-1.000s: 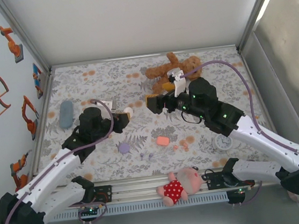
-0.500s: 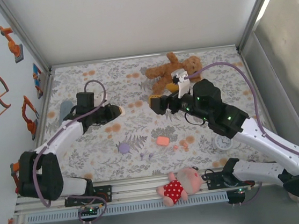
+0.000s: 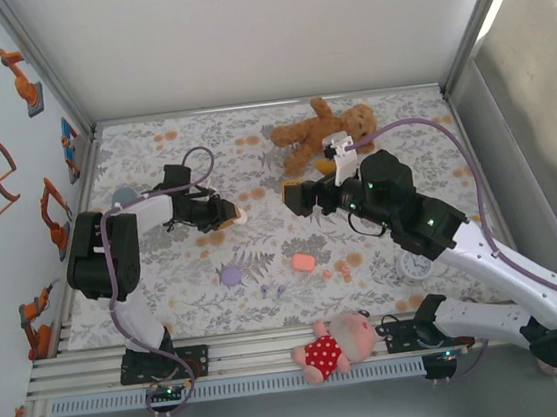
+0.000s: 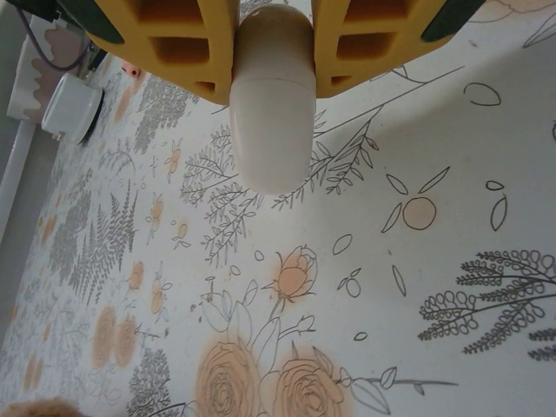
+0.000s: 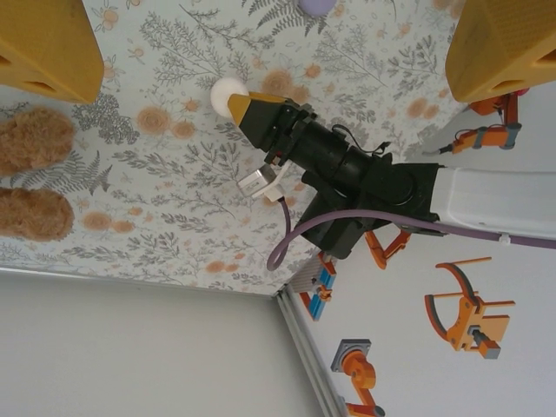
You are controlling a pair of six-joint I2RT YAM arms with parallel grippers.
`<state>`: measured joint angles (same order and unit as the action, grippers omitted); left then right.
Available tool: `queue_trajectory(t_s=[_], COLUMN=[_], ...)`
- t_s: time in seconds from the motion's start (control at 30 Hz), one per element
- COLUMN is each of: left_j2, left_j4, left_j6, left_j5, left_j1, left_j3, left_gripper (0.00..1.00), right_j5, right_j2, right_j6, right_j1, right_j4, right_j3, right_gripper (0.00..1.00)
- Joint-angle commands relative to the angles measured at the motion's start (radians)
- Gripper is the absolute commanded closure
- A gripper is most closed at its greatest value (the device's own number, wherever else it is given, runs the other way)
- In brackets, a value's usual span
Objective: Insert wireless bluetooth earbuds into charging case
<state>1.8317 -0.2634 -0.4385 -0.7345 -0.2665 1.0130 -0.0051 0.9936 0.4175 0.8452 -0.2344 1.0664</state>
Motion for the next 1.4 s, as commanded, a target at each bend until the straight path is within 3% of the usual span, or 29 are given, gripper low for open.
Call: queue_trajectory(t_s=[0.0, 0.33, 0.57, 0.77, 1.03, 1.23, 1.37], left_j2=[0.024, 0.057, 0.026, -0.086, -0.350, -0.698, -0.936], left_j4=[-0.027, -0.029, -0.036, -0.034, -0.046, -0.034, -0.058], left_j6=[0.046, 0.068, 0.075, 0.069, 0.043, -0.010, -0.020], left_j5=[-0.040, -0.024, 0.009, 0.042, 0.098, 0.209, 0.321], left_j1=[0.007, 0.007, 0.016, 0.031, 0.035, 0.034, 0.035], left_j3=[0.026, 0.033, 0.035, 0.020, -0.036, -0.157, -0.235], left_gripper=[0.92, 0.69, 0.61, 0.53, 0.51, 0.48, 0.38], right_j5=[0.029, 0.051, 0.103, 0.155, 0.168, 0.086, 0.004], right_j2=[-0.025, -0.029, -0.039, -0.049, -0.034, 0.039, 0.140], right_j6=[-0.016, -0.034, -0.081, -0.123, -0.221, -0.329, -0.348], right_j1=[0.003, 0.003, 0.003, 0.003, 0.003, 0.002, 0.001], right_j4=[-0.016, -0.060, -0.159, -0.260, -0.348, -0.423, -0.510], right_j3=[-0.005, 0.006, 0.051, 0.085, 0.116, 0.142, 0.189], right_gripper=[0.00, 0.01, 0.00, 0.00, 0.01, 0.03, 0.03])
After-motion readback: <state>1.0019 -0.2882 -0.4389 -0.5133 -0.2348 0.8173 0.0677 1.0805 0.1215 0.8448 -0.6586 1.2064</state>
